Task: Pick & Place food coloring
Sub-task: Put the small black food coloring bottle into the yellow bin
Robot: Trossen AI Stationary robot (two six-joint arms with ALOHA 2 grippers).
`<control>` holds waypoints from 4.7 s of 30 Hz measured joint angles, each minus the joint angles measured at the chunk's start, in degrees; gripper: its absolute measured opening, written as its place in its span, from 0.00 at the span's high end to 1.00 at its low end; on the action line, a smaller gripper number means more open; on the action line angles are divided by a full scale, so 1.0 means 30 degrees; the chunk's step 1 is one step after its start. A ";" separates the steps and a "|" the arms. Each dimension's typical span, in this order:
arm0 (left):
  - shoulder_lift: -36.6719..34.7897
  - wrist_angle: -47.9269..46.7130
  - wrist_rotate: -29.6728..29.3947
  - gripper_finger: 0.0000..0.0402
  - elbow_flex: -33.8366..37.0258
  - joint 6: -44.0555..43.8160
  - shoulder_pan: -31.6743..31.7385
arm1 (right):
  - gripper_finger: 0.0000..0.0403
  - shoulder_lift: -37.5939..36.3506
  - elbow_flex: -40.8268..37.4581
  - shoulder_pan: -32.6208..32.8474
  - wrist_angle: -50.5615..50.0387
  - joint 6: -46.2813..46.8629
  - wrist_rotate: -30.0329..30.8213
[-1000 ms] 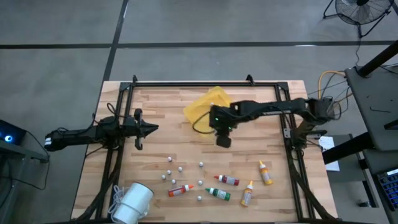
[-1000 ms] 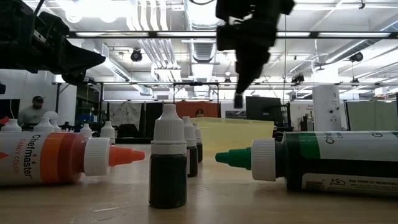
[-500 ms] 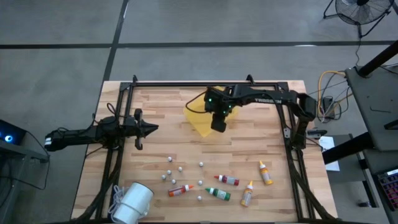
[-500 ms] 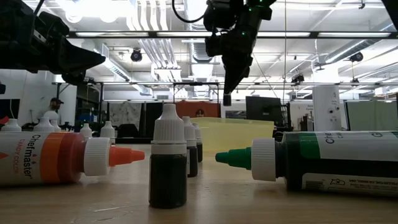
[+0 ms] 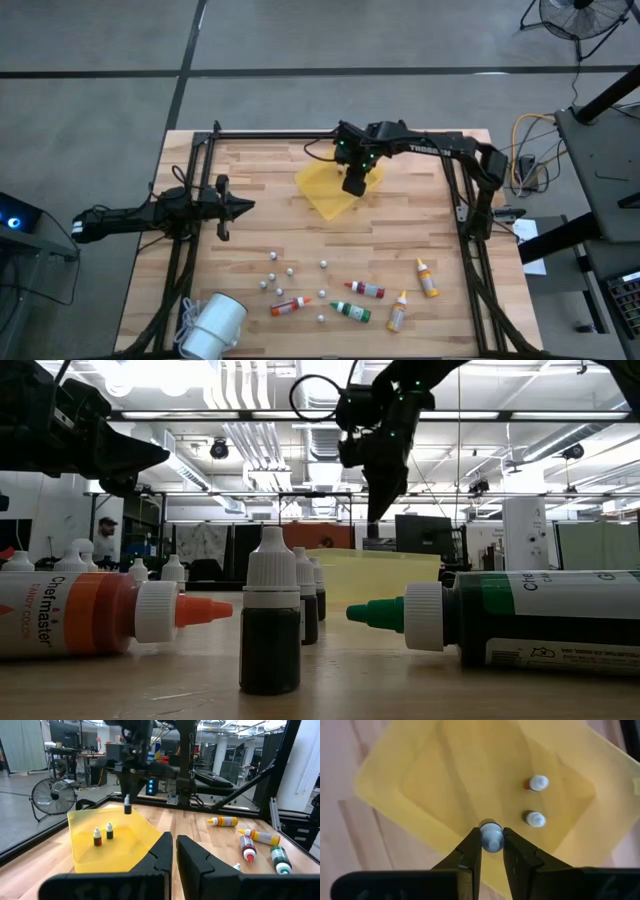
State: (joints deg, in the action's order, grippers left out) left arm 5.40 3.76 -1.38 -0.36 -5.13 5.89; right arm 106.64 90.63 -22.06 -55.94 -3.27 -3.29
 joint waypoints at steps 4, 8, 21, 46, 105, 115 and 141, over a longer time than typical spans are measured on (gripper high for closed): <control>0.0000 0.0000 -0.0001 1.00 0.0000 0.0000 0.0000 | 0.87 0.0046 -0.0016 -0.0317 0.0127 -0.0949 0.0131; 0.0004 -0.0004 0.0005 1.00 0.0000 0.0000 -0.0007 | 0.87 0.0068 -0.0208 -0.0388 0.0384 -0.2034 0.0132; 0.0002 0.0000 0.0002 1.00 0.0000 0.0000 -0.0022 | 0.87 0.0075 -0.1080 -0.0411 0.1412 -0.9169 -0.0086; 0.0003 -0.0004 0.0002 1.00 0.0000 0.0000 -0.0015 | 0.87 0.0075 -0.3660 -0.0515 0.5303 -0.8489 -0.1938; -0.0002 0.0004 0.0005 1.00 0.0000 0.0000 -0.0015 | 0.87 0.1235 -0.1488 -0.0819 0.2724 -0.0587 0.0656; 0.0000 0.0004 0.0002 1.00 0.0000 0.0000 0.0000 | 0.87 0.0311 -0.3407 -0.0826 0.3440 0.0211 0.0650; 0.0004 -0.0002 0.0005 1.00 0.0000 0.0000 -0.0022 | 0.87 -0.0064 -0.5397 -0.1294 0.4925 0.4111 0.1981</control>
State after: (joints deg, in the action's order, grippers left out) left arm 5.41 3.75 -1.37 -0.36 -5.13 5.82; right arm 106.45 74.44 -25.94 -41.17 9.06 2.65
